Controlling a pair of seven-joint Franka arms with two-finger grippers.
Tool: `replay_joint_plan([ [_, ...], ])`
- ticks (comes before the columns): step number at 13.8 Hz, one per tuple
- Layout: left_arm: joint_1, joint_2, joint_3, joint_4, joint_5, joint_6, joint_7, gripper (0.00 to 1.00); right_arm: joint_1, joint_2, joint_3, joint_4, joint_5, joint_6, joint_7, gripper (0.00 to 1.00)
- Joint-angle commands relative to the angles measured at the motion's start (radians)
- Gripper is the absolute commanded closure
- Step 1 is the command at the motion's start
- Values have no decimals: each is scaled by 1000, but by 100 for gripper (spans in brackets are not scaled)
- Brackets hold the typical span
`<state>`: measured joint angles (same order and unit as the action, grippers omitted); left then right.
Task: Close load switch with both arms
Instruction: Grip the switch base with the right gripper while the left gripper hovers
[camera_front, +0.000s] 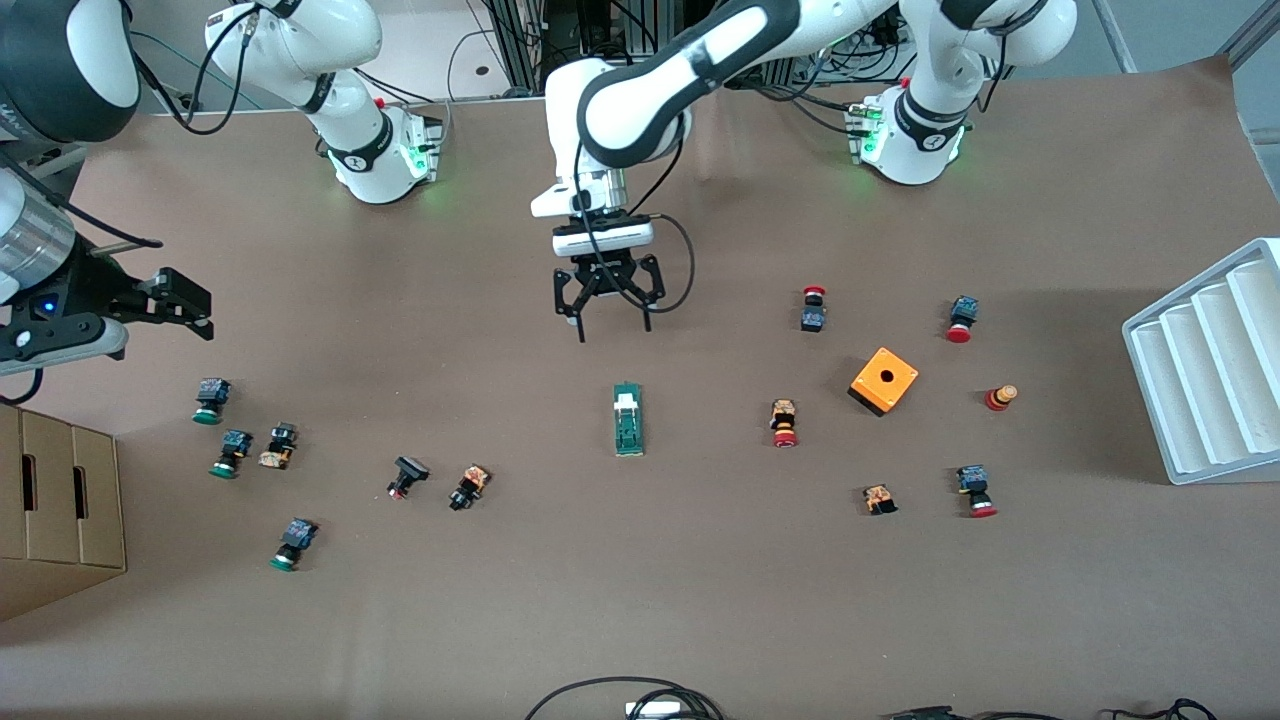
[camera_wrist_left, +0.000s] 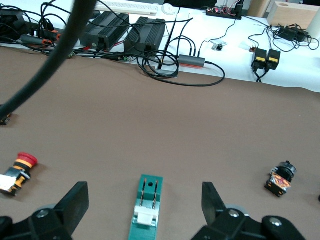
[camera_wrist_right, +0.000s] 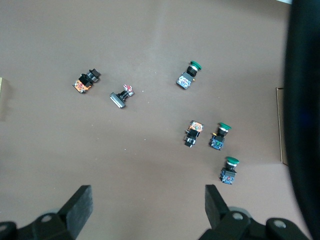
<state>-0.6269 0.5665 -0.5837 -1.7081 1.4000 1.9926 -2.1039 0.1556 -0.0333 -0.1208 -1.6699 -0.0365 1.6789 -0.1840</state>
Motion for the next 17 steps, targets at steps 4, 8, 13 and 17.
replay_joint_plan([
  [4, -33, 42, 7, -5, 45, -38, -50, 0, 10, 27, -6, 35, -8, 12, 0, 0],
  [8, -33, 134, 8, -4, 204, -38, -166, 0, 82, 111, -5, 35, -8, 12, 18, 0],
  [13, -22, 222, 12, -2, 305, -41, -215, 0, 110, 173, -5, 35, 77, 33, 21, 0],
  [17, -33, 269, 15, 2, 437, -139, -223, 0, 105, 243, -10, 51, 181, 51, 76, 0],
])
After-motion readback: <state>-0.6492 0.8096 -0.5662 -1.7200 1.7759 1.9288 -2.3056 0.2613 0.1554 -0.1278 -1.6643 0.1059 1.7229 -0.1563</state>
